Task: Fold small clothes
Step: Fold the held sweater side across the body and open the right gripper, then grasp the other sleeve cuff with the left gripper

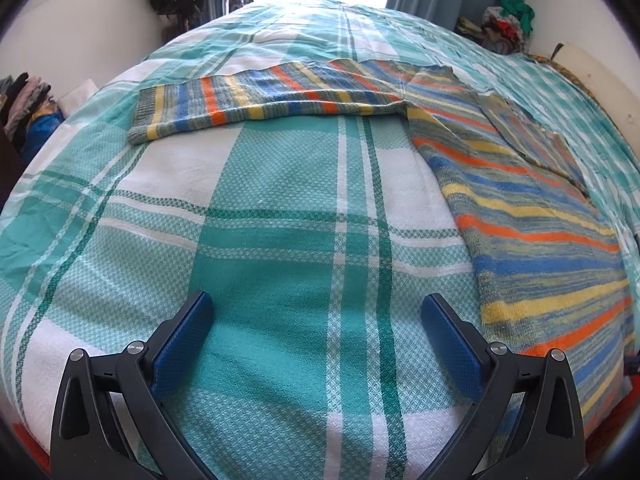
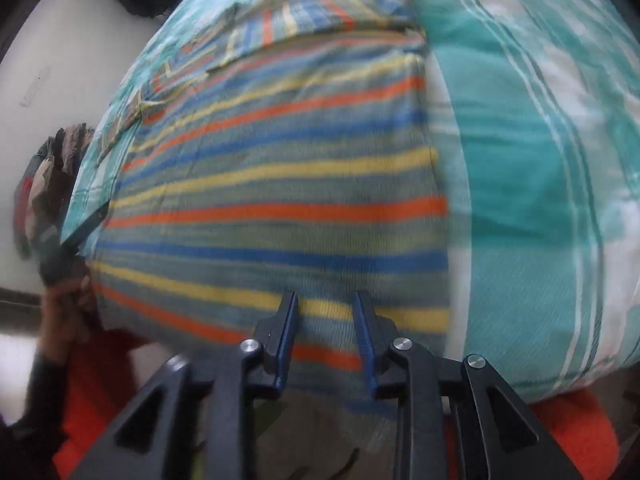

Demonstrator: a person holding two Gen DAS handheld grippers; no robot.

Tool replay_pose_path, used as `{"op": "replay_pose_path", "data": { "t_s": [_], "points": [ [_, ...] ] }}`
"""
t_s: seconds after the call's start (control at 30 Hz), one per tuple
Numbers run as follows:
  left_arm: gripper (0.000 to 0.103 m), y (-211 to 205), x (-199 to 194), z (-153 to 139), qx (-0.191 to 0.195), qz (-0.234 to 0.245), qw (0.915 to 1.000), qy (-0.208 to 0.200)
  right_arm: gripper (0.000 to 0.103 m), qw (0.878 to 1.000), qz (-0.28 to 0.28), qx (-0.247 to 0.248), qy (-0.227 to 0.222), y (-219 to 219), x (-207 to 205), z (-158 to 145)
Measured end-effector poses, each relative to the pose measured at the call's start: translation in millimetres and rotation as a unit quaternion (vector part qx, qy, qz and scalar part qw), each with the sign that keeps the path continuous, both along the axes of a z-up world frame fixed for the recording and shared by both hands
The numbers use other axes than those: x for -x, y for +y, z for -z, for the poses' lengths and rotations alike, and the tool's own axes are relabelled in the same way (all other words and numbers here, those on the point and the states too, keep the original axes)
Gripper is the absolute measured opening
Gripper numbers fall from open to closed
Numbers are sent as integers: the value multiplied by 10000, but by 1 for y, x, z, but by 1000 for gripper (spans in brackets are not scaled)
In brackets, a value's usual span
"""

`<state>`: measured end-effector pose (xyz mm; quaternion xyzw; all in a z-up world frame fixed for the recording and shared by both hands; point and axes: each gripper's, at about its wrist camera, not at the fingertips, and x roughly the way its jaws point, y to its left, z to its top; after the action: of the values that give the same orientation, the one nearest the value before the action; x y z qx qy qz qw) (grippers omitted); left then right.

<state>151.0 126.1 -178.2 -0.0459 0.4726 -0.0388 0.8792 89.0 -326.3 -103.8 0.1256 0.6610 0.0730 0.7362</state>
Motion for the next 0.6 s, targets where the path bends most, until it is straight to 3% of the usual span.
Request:
{"op": "replay_pose_path", "data": {
  "t_s": [0.07,0.13,0.17,0.3,0.4,0.5,0.6],
  "points": [
    [102,-1,1,0,-22,-1,10000,-19,29,9992,334,-183,85,-6,38,11],
    [102,-1,0,1,-30,-12,10000,-21,29,9983,388,47,435,-3,61,16],
    [102,-1,0,0,-34,-22,10000,-26,29,9984,390,185,373,0,69,12],
    [102,2,5,-7,32,-212,9998,43,29,9960,228,309,-807,30,73,-36],
    [101,11,5,-24,398,-267,9988,71,33,9850,200,-37,-1711,55,60,-63],
    [101,44,-18,-52,816,-591,9949,-82,42,9775,45,-306,-2089,83,40,-61],
    [101,101,-55,-77,1352,-1342,9815,-196,42,9755,-409,-239,-2147,112,26,-48]
  ]
}}
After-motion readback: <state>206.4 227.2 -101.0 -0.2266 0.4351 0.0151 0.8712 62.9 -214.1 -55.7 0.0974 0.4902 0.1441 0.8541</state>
